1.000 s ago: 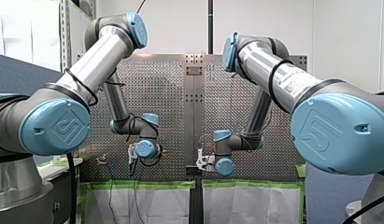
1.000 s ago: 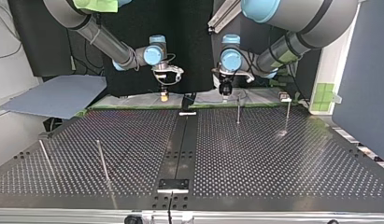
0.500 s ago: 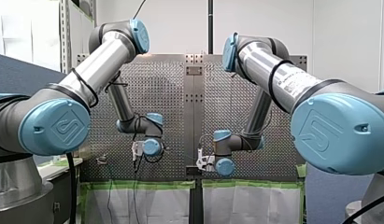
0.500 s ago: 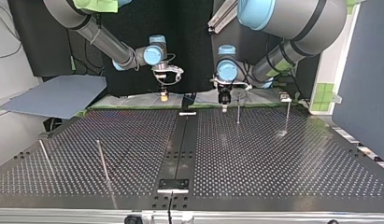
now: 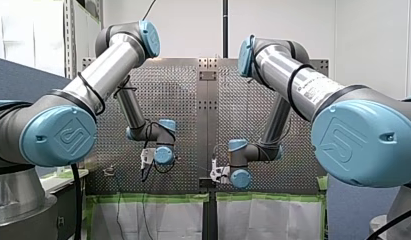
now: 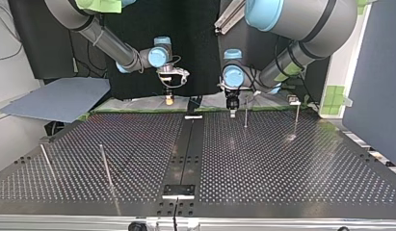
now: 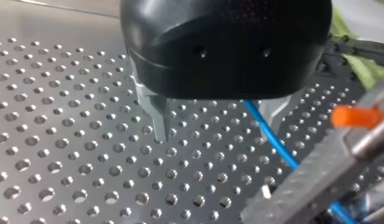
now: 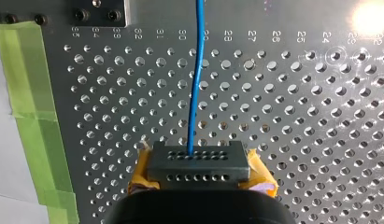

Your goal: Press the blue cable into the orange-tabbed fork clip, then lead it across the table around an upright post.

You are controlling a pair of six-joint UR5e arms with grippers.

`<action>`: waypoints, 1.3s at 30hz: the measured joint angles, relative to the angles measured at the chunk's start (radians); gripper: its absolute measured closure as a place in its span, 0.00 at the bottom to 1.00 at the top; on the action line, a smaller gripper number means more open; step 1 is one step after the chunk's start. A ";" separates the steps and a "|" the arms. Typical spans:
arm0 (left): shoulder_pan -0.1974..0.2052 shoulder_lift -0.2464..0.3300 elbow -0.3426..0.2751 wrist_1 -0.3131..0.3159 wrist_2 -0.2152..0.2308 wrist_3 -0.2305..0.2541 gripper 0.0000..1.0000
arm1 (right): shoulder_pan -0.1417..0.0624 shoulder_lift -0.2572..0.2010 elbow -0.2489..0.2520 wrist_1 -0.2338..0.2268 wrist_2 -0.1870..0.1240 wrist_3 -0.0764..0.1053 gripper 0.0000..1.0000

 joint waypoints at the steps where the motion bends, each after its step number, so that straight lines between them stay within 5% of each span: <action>1: -0.001 0.000 0.000 -0.002 0.000 0.005 0.37 | 0.000 0.000 0.000 0.000 0.000 0.000 1.00; 3: -0.003 0.000 0.000 -0.005 0.000 0.017 0.75 | 0.000 0.001 0.000 0.001 0.000 0.000 1.00; 4: -0.004 0.000 0.000 -0.006 -0.001 0.022 0.75 | 0.000 0.001 0.000 0.001 0.000 0.000 1.00; 6: -0.008 0.000 0.000 -0.007 -0.002 0.030 1.00 | 0.000 0.001 0.000 0.002 0.000 0.000 1.00; 23: -0.018 0.001 0.000 -0.021 -0.002 0.038 1.00 | 0.000 0.003 0.000 0.013 0.003 -0.002 1.00; 33: -0.046 0.049 0.000 -0.094 -0.004 0.046 1.00 | 0.001 -0.028 -0.001 0.064 0.073 -0.005 1.00; 39: -0.096 0.105 -0.001 -0.126 -0.030 0.041 1.00 | 0.011 -0.084 0.001 0.119 0.082 -0.005 1.00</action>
